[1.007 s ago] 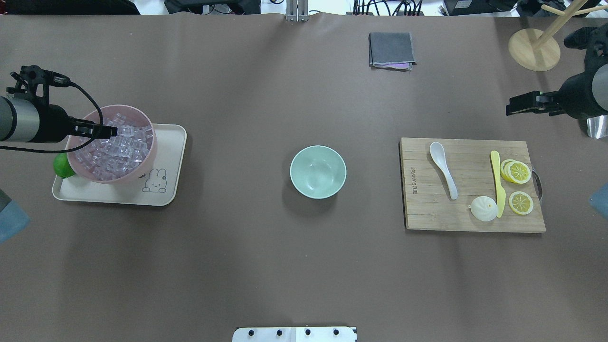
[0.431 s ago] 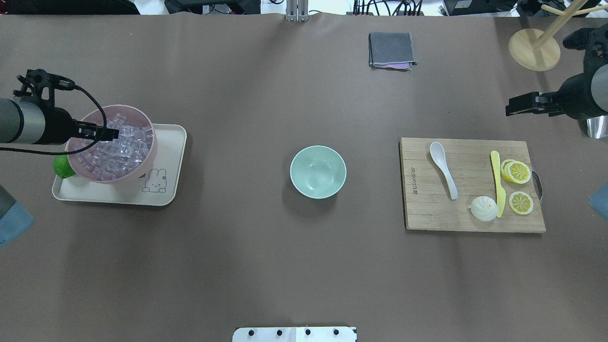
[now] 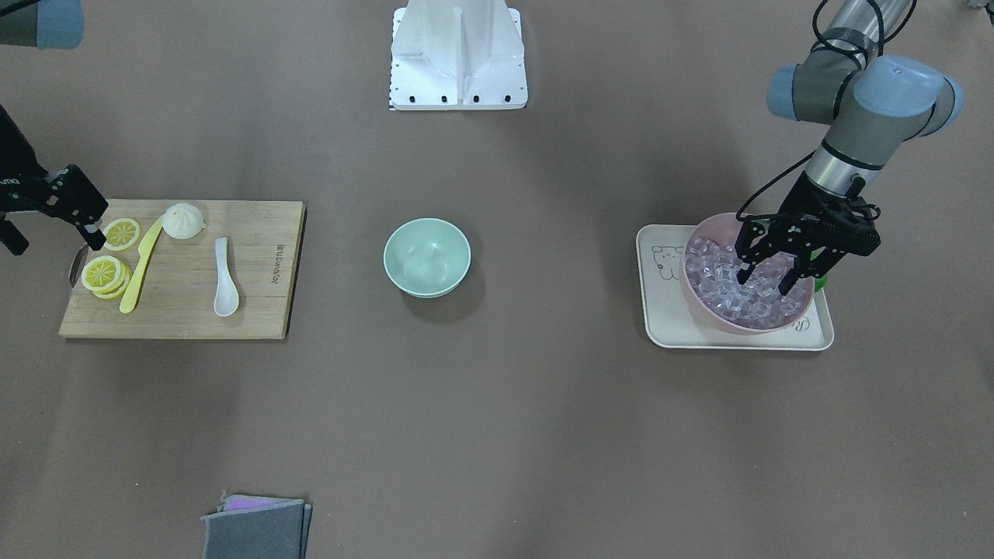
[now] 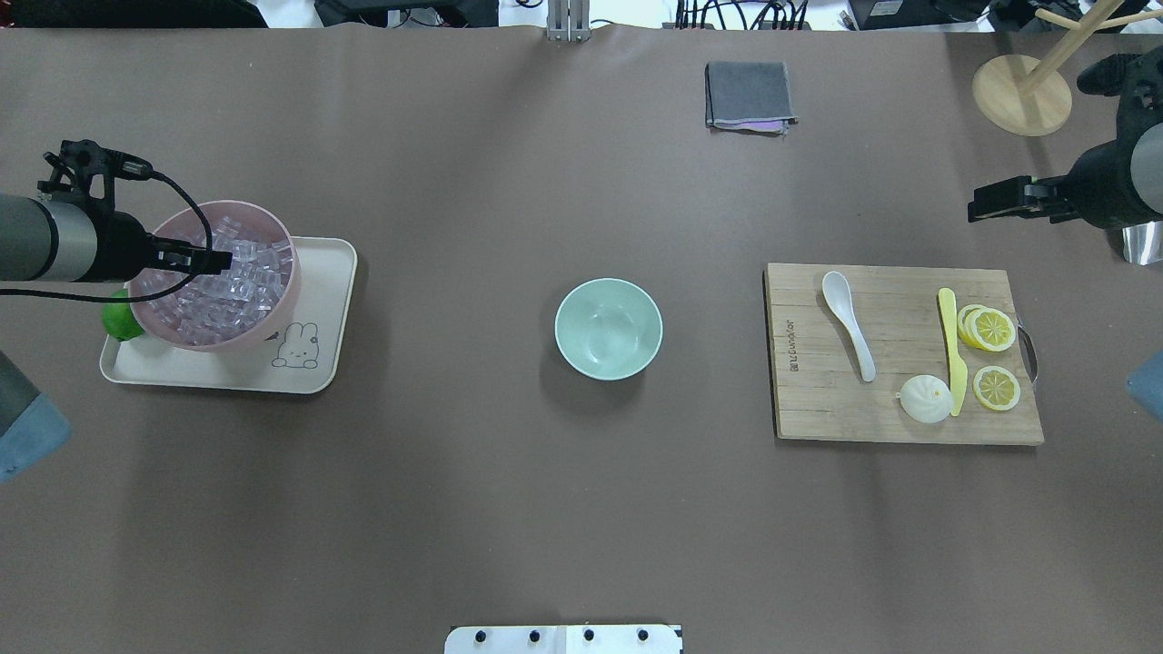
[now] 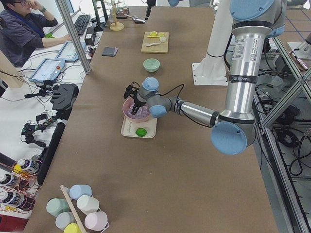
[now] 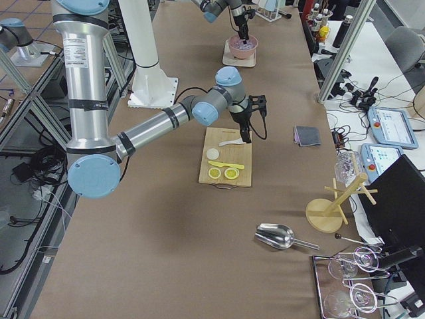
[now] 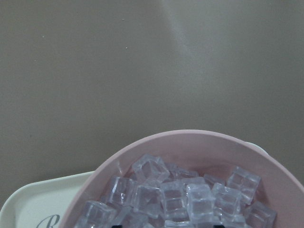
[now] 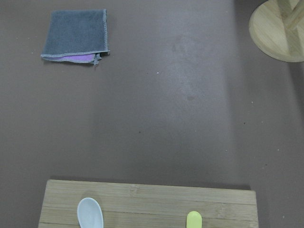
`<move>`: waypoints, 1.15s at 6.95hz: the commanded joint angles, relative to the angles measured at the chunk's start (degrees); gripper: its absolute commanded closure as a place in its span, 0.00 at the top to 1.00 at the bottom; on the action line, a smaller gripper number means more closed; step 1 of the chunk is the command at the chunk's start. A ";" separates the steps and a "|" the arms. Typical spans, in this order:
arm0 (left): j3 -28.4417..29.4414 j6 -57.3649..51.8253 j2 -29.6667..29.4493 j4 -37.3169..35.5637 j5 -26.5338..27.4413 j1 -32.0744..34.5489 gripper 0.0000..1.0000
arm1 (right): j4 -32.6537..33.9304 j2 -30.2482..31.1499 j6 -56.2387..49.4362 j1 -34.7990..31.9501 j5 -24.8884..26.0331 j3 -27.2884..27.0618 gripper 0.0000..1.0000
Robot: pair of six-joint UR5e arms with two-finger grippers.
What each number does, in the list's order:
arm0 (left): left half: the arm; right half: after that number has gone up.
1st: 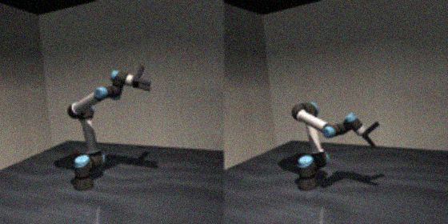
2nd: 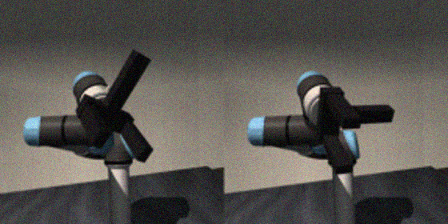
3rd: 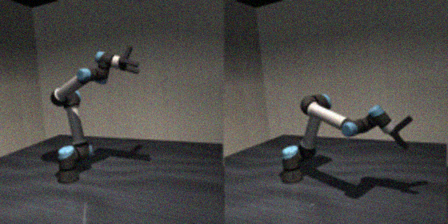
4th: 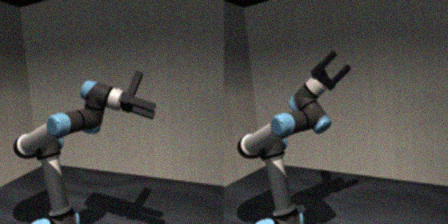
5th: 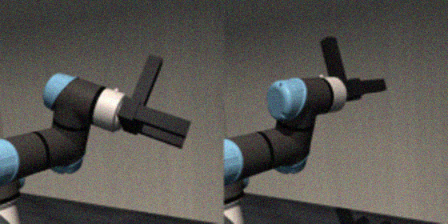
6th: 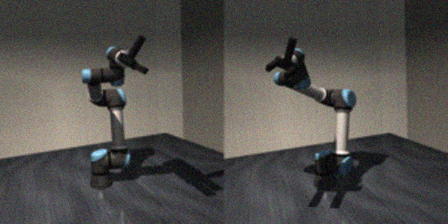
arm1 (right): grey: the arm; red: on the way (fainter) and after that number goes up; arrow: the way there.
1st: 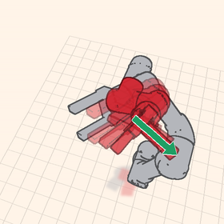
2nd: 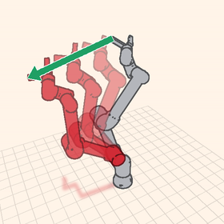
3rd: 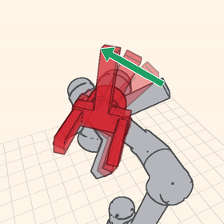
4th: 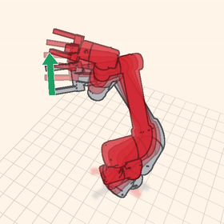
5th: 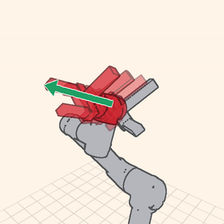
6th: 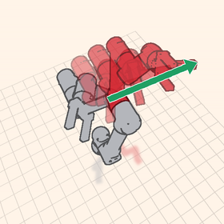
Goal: Put spoon and ice into bowl
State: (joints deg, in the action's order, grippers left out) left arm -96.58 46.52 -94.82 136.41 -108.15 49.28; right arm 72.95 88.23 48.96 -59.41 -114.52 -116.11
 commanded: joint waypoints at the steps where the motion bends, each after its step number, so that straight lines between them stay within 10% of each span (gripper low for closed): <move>1: 0.34 -0.03 0.07 0.00 0.22 -0.41 0.67 | 0.00 0.01 0.00 0.00 0.00 0.00 1.00; 5: 0.51 -3.19 0.52 0.00 0.13 -1.11 0.57 | 0.00 0.01 0.00 0.00 0.00 0.00 1.00; 8: 0.16 -3.19 0.25 0.09 0.13 -0.94 0.00 | 0.00 0.01 0.00 0.00 0.00 0.00 1.00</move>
State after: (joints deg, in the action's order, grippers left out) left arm -96.25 43.35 -94.48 136.46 -108.01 48.25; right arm 72.95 88.24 48.96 -59.41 -114.52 -116.10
